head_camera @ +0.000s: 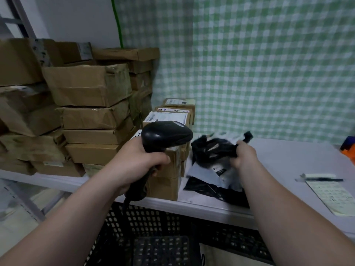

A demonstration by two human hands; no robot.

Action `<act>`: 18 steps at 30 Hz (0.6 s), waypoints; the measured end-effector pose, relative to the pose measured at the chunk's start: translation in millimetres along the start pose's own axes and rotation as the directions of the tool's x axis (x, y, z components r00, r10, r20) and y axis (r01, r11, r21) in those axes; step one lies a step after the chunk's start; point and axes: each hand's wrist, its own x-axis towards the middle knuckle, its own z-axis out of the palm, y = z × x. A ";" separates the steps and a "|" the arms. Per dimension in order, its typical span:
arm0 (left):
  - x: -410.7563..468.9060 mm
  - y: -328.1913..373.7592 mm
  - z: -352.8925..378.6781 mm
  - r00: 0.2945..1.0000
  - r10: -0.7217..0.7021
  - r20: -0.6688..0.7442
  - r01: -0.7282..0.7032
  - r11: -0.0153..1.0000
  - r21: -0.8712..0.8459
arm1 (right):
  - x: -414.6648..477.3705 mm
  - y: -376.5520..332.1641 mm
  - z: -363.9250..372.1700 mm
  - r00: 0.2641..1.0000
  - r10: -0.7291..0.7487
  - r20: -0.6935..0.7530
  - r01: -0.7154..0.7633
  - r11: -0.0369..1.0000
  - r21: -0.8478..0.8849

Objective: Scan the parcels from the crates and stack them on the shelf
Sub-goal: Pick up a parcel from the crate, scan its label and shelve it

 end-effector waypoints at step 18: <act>-1.9 -13.4 2.1 0.998 -0.004 0.067 0.003 1.000 0.008 | 0.4 38.3 -0.7 0.977 -0.065 0.204 0.213 0.353 -0.911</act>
